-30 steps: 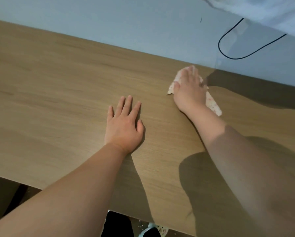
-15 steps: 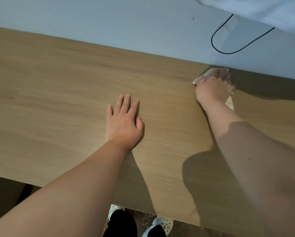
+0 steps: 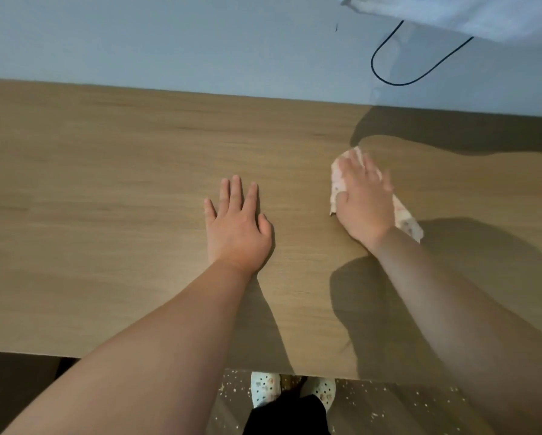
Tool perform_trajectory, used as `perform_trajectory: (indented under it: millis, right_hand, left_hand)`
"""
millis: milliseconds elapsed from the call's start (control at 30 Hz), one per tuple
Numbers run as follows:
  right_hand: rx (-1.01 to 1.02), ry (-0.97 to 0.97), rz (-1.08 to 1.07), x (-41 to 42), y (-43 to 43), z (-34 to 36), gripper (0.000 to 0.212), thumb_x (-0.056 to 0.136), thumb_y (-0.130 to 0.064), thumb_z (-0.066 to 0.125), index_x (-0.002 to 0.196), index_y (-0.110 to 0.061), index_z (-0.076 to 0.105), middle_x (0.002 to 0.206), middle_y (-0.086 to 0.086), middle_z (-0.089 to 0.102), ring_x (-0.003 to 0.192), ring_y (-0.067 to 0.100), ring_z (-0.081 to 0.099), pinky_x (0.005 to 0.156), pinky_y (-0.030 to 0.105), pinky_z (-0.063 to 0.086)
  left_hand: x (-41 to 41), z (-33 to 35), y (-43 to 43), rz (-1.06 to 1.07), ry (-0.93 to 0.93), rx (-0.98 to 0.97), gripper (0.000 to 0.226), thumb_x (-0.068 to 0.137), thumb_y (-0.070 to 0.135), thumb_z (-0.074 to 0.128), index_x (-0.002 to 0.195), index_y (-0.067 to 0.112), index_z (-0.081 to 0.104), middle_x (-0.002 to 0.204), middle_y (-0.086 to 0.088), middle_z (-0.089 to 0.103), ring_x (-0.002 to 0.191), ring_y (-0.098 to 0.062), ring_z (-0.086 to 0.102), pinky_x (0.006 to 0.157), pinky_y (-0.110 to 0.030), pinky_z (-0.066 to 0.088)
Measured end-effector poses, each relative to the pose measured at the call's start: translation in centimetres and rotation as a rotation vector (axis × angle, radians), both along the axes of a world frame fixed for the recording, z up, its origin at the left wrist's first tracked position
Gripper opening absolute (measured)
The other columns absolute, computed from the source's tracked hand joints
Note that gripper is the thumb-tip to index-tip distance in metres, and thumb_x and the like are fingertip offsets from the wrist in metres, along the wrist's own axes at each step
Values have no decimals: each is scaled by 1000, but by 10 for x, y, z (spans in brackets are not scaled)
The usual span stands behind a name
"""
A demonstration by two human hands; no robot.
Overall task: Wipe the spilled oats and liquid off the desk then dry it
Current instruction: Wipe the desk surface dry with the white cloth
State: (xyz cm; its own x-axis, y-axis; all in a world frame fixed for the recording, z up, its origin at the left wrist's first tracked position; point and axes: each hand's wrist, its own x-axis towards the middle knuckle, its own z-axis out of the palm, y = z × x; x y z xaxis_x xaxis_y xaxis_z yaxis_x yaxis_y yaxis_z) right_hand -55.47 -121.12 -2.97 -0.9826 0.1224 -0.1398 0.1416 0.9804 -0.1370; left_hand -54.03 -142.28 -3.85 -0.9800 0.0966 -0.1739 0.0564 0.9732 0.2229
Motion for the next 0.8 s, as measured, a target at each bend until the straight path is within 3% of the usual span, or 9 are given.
perform_trajectory:
  millis: [100, 133, 233, 333, 433, 533, 600, 700, 800]
  right_hand:
    - [7, -111, 441, 52, -37, 2, 73, 87, -24, 25, 155, -26, -1, 162, -5, -13, 148, 13, -13, 122, 46, -1]
    - [-54, -104, 497, 63, -28, 4, 72, 86, -21, 24, 155, -27, 5, 162, -8, -9, 149, 10, -11, 122, 45, -2]
    - [-134, 42, 196, 71, 27, 0, 65, 86, -8, 30, 150, -24, 34, 162, -2, 19, 150, 17, 14, 121, 51, 8]
    - [-182, 57, -232, 63, 39, -3, 60, 88, -22, 30, 147, -17, 40, 161, 3, 23, 149, 23, 16, 121, 50, 4]
    - [-50, -7, -102, 62, -19, 0, 69, 92, -54, 21, 147, -15, 30, 161, 8, 18, 147, 30, 19, 120, 53, 10]
    - [32, -107, 267, 79, -59, 2, 67, 98, -53, 16, 155, -20, 2, 158, -1, -20, 148, 20, -15, 119, 48, -7]
    - [45, -135, 397, 82, -41, 5, 63, 99, -47, 10, 155, -22, -3, 155, -4, -24, 146, 17, -20, 119, 48, -7]
    - [39, -4, 265, 70, 20, 3, 58, 98, -33, 23, 154, -19, 17, 164, 4, 5, 151, 23, 5, 119, 58, 13]
    - [-59, 47, -91, 52, 85, 2, 52, 98, -20, 34, 150, -15, 29, 163, 7, 15, 150, 26, 12, 119, 58, 11]
  left_hand:
    - [-1, 0, 0, -9, -7, 4, 62, 98, 35, 26, 156, 24, 11, 164, -4, -3, 150, -20, -12, 121, -48, -5]
    - [-1, 0, -1, -11, -9, 7, 61, 98, 35, 27, 156, 24, 12, 164, -4, -3, 150, -20, -12, 121, -49, -5]
    - [-1, 1, -1, -24, -21, 4, 61, 99, 41, 25, 156, 24, 11, 164, -5, -4, 150, -21, -13, 121, -49, -6]
    - [-1, 3, -1, -28, -27, -10, 64, 99, 49, 26, 156, 24, 10, 164, -5, -5, 150, -21, -14, 120, -49, -7]
    - [-1, 2, -1, -28, -17, -23, 65, 99, 51, 27, 156, 25, 11, 164, -5, -5, 150, -21, -13, 119, -49, -6]
    - [-1, 2, -1, -27, -5, -32, 66, 99, 52, 27, 156, 25, 11, 164, -4, -3, 150, -21, -12, 120, -49, -5]
    - [-1, 1, -1, -20, 8, -27, 65, 98, 52, 28, 156, 26, 12, 164, -4, -2, 150, -20, -10, 120, -49, -4]
    - [0, 0, 2, -12, 27, -53, 65, 98, 51, 28, 156, 25, 13, 164, -4, 0, 151, -21, -8, 121, -50, -2]
    - [-1, 2, 5, -6, 29, -94, 64, 99, 48, 29, 156, 22, 15, 164, -6, 3, 151, -24, -4, 121, -51, 2]
